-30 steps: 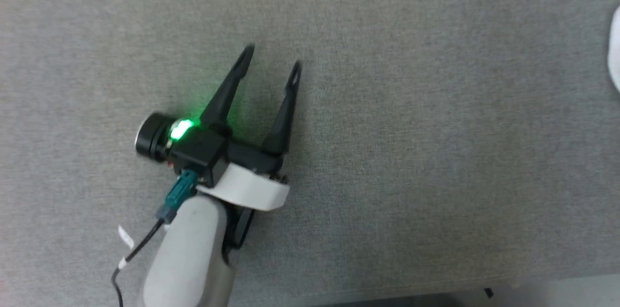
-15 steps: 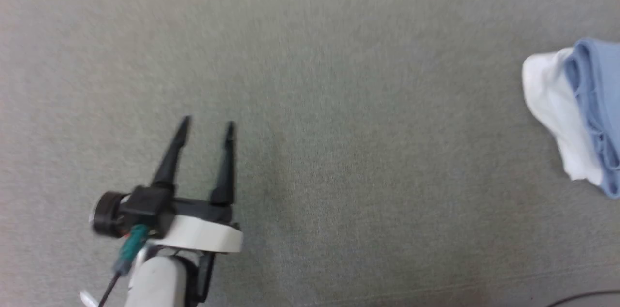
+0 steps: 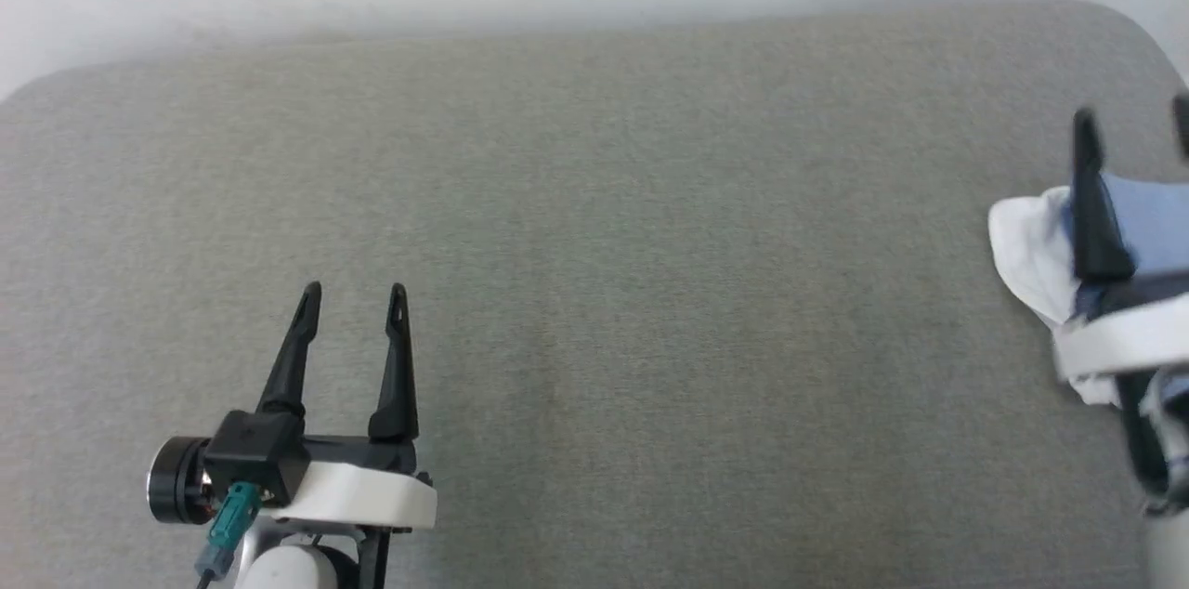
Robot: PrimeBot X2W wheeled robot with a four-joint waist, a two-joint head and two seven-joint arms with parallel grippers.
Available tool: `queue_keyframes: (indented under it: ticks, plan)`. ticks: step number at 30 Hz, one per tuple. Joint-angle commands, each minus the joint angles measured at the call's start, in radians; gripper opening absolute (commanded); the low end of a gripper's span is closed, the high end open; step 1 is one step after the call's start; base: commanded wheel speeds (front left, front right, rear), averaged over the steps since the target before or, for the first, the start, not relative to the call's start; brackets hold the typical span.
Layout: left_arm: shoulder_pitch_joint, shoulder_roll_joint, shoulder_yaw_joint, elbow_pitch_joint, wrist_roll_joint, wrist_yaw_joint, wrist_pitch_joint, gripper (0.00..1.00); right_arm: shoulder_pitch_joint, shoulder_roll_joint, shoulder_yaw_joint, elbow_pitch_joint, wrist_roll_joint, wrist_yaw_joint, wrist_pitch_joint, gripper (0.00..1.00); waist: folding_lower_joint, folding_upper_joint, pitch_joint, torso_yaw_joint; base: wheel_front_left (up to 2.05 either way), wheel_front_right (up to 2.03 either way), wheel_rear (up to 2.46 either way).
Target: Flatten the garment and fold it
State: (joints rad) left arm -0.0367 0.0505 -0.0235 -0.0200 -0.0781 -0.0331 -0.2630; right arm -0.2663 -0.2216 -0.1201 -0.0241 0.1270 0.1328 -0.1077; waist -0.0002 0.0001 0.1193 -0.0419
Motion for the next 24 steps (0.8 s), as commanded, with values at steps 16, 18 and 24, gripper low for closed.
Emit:
queue_keyframes:
  ticks: [16,18,24]
  plan:
    - [0.07,0.0,-0.034,0.074,0.001,0.032,0.001,1.0,0.278,0.145,0.071,0.028,-0.064,-0.002,-0.138,1.0,0.0002,-0.0001,-0.058,0.098,0.0,0.0,0.0]
    - [0.071,0.0,-0.034,0.078,0.003,0.031,0.001,1.0,0.284,0.151,0.071,0.036,-0.07,-0.002,-0.142,1.0,0.0002,-0.0001,-0.056,0.099,0.0,0.0,0.0]
    - [0.069,0.0,-0.035,0.076,0.004,0.028,0.001,1.0,0.284,0.162,0.067,0.055,-0.072,-0.002,-0.149,1.0,0.0002,-0.0001,-0.053,0.103,0.0,0.0,0.0]
